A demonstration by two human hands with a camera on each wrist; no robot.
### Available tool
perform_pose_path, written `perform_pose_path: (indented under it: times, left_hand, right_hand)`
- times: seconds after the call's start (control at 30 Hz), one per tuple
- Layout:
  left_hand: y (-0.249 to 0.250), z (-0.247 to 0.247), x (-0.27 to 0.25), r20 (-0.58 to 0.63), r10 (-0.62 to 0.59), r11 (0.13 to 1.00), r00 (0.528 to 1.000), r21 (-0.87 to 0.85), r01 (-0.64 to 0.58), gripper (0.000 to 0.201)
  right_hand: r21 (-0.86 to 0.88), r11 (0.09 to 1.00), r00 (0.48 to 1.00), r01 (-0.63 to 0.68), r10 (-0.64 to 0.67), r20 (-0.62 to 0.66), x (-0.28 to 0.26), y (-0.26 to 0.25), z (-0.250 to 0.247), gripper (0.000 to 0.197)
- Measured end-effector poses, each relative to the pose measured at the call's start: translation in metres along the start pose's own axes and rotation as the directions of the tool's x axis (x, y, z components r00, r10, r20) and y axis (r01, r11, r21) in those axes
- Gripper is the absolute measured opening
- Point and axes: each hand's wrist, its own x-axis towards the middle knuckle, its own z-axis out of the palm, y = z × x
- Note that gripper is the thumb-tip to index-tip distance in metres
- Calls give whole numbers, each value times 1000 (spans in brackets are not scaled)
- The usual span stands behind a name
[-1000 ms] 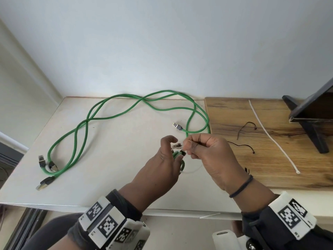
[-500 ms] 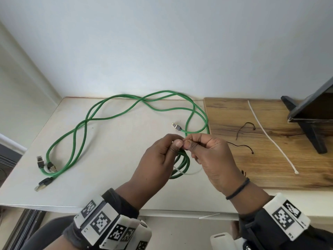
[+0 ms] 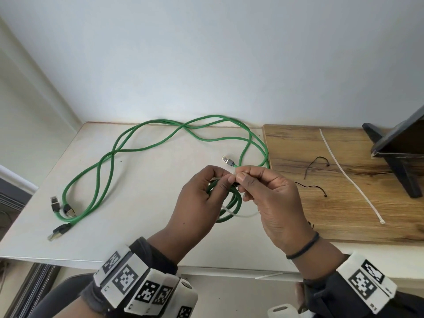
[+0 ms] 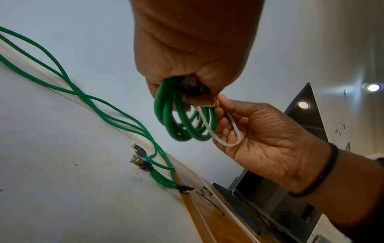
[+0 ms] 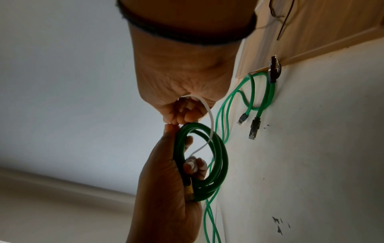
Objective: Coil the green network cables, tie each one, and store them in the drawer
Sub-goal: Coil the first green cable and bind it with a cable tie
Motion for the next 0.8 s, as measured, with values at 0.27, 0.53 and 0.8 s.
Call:
perform_pose_path:
  times: [0.27,0.53,0.8]
  left_hand:
    - [10,2,-5,-3,-69,993,998,-94,68,23]
    - [15,1,-6,7,-124,980,992,-153,123,28]
    - [15,-1,-2,27,-70,992,997,-102,72,21]
  right_hand:
    - [22,999,999,47,-47,-16,-4,-5,2,14]
    - [67,998,1000,21,-19,-22,-1,-6,3,17]
    - [-12,1000,999,27,-26,43,-2,-11,1,17]
